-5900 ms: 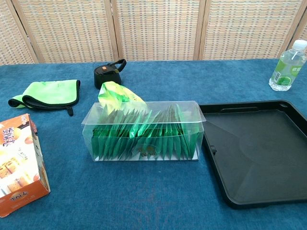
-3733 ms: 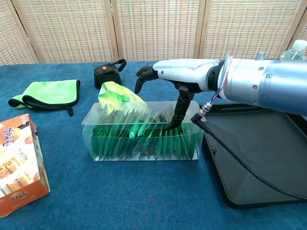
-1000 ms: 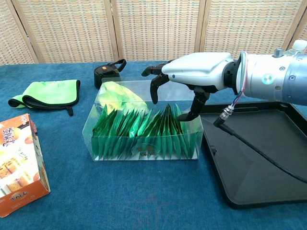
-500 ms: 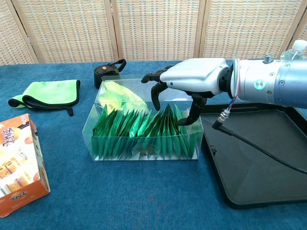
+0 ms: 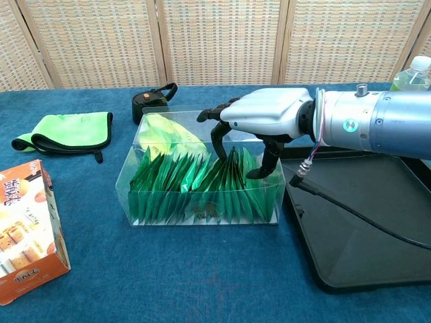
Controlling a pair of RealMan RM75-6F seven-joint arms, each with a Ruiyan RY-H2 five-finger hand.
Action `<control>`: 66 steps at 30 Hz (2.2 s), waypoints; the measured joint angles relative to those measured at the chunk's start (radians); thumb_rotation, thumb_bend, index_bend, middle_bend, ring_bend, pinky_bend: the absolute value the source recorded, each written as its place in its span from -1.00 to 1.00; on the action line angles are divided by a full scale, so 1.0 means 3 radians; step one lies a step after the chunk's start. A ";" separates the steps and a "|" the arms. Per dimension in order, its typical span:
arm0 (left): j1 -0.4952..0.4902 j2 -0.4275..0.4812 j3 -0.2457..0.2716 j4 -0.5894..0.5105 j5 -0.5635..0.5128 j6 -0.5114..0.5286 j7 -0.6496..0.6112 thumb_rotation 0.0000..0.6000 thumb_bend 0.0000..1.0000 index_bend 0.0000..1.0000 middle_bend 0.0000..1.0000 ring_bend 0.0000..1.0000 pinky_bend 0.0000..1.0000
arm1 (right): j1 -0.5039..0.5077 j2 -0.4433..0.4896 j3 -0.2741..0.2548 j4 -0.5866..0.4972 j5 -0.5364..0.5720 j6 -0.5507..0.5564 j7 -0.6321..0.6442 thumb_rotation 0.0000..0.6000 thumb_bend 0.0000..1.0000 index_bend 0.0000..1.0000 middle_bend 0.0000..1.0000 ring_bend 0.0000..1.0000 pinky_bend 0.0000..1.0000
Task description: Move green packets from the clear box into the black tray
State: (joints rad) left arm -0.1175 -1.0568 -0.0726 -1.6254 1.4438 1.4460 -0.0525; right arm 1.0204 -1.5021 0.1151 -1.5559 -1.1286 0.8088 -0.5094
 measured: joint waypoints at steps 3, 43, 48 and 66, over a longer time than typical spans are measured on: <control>0.0000 0.0001 0.0000 -0.0001 0.0000 0.0000 0.0000 1.00 -0.84 -1.00 -1.00 -1.00 -1.00 | 0.0004 -0.0013 0.0002 0.0011 0.0028 0.0006 -0.0032 1.00 -0.14 -0.09 -1.00 -1.00 -0.97; -0.0006 -0.0003 -0.0001 0.0006 -0.0013 -0.0012 -0.0004 1.00 -0.84 -1.00 -1.00 -1.00 -1.00 | -0.0105 -0.0190 -0.0016 0.0249 -0.0211 0.0125 0.0118 1.00 0.10 0.24 -0.87 -1.00 -0.88; -0.0005 -0.0001 0.0000 0.0004 -0.0012 -0.0010 -0.0011 1.00 -0.84 -1.00 -1.00 -1.00 -1.00 | -0.0123 -0.0181 -0.0007 0.0227 -0.0242 0.0147 0.0136 1.00 0.13 0.26 -0.86 -1.00 -0.88; 0.0028 0.0036 0.0036 -0.0020 0.0104 0.0072 -0.0076 1.00 -0.84 -1.00 -1.00 -1.00 -1.00 | -0.0261 0.0321 0.0115 -0.0503 -0.0354 0.0478 -0.0039 1.00 0.15 0.29 -0.84 -1.00 -0.88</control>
State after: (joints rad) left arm -0.1092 -1.0461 -0.0618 -1.6315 1.4749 1.4675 -0.0755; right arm 0.9419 -1.4058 0.1497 -1.7068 -1.2348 0.9522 -0.5211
